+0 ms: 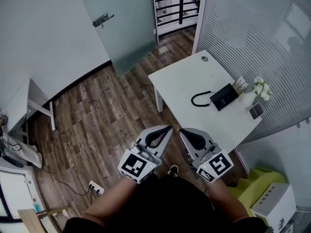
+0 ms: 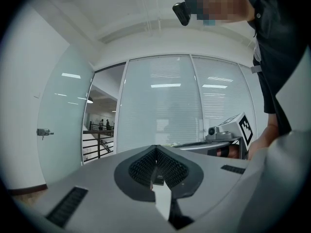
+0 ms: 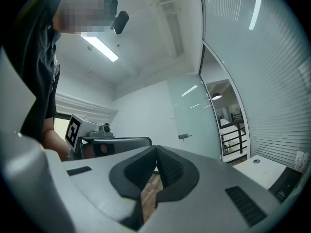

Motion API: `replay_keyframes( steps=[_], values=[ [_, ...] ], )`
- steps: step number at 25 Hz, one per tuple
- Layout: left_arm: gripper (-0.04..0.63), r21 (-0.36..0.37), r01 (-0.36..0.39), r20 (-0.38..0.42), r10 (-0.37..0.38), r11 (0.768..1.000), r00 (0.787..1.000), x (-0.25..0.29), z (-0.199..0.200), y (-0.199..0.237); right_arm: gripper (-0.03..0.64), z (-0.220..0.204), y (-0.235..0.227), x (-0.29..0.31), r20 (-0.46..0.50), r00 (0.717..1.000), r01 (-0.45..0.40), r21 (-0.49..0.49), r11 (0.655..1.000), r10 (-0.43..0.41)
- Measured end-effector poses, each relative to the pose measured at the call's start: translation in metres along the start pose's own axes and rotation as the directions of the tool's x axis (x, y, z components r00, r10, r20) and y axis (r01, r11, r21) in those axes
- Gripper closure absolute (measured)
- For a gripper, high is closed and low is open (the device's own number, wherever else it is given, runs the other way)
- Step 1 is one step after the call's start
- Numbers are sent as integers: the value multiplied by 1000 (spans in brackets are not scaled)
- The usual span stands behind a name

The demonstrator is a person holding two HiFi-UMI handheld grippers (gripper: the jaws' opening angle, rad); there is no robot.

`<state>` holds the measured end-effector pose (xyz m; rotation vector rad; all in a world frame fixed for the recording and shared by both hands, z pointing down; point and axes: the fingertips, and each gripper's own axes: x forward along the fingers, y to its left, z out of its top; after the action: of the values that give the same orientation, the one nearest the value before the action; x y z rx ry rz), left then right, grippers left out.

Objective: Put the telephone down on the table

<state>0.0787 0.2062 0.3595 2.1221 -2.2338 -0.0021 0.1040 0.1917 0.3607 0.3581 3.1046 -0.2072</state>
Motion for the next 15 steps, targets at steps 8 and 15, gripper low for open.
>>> replay_keyframes(
  steps=[8, 15],
  values=[
    [587, -3, 60, -15, -60, 998, 998, 39, -5, 29, 595, -2, -44, 21, -25, 998, 55, -2, 998, -55],
    [586, -9, 170, -18, -170, 985, 985, 75, -8, 84, 595, 0, -84, 70, -35, 986, 165, -17, 986, -165]
  ],
)
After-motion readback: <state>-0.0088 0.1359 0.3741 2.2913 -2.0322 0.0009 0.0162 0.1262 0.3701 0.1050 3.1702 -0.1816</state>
